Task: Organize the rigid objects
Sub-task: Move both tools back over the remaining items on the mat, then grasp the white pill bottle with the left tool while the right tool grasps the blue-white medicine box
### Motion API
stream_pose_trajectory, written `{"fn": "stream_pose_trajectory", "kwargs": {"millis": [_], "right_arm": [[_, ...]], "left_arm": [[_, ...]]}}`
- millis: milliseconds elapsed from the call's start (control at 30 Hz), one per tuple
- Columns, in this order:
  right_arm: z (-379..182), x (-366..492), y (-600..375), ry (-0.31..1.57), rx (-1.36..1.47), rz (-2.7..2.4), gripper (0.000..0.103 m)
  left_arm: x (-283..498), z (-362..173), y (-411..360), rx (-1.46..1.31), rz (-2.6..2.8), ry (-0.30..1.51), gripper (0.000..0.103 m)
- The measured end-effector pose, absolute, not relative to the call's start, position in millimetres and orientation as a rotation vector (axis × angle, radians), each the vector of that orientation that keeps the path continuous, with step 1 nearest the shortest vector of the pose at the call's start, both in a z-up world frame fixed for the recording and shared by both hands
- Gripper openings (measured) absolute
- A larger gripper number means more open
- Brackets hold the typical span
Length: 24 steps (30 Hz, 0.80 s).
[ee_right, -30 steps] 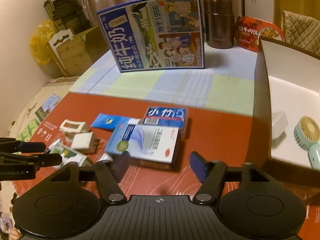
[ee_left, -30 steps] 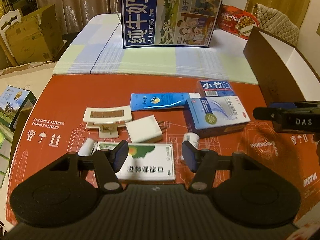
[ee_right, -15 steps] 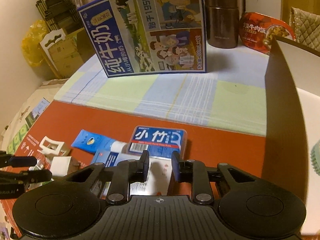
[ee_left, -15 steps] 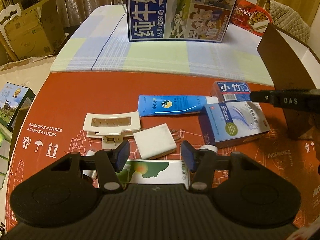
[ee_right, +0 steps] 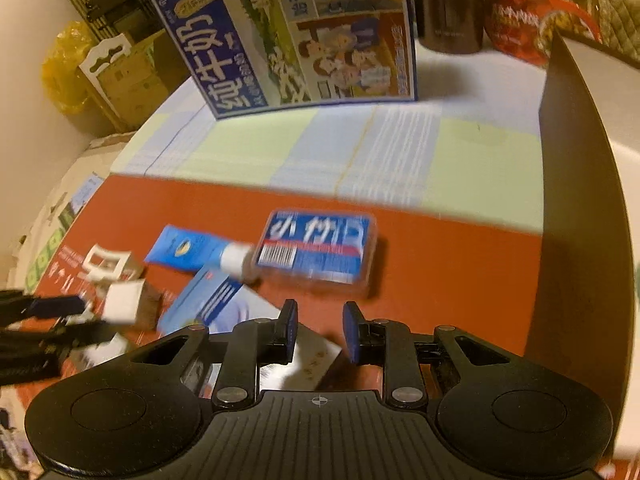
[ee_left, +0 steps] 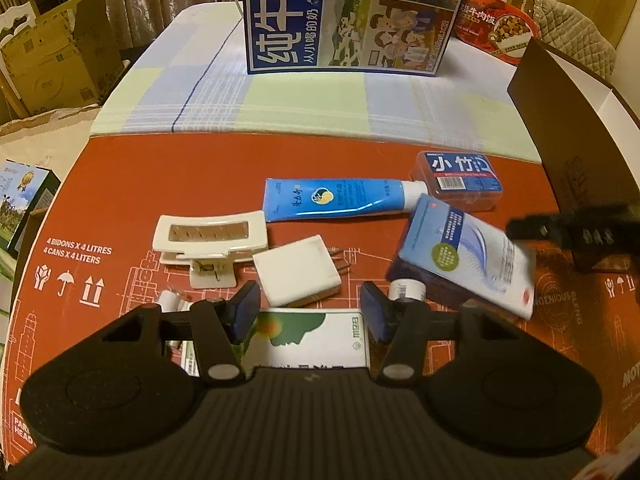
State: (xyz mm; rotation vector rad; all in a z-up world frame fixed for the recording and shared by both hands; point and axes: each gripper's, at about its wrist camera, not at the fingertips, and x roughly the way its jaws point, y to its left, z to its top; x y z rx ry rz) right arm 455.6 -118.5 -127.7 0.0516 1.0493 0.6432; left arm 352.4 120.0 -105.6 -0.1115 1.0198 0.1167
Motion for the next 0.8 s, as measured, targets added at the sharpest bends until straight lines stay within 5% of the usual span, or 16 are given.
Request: {"fn": "stream_pose_trajectory", "kwargs": {"millis": [300,333,433,800], "right_arm": [[-118.1,412.8,-129.5,1.067,0.058,0.609,0.024],[-115.4,412.1,-128.7,1.068,0.072,0.610,0.030],[-109.9,411.4,-123.4,1.063,0.122,0.607,0.071],[-120.7,413.2,-78.8,1.127,0.143,0.582,0.073]], "left_arm": [[347.1,-105.5,109.2,-0.098,0.082,1.019,0.050],[346.9,-105.2,108.0,-0.095,0.078,1.018,0.050],[345.4,-104.5,104.6,-0.083,0.074,1.012,0.050],[339.3,-101.7,114.5,-0.077,0.113,1.003,0.050]]}}
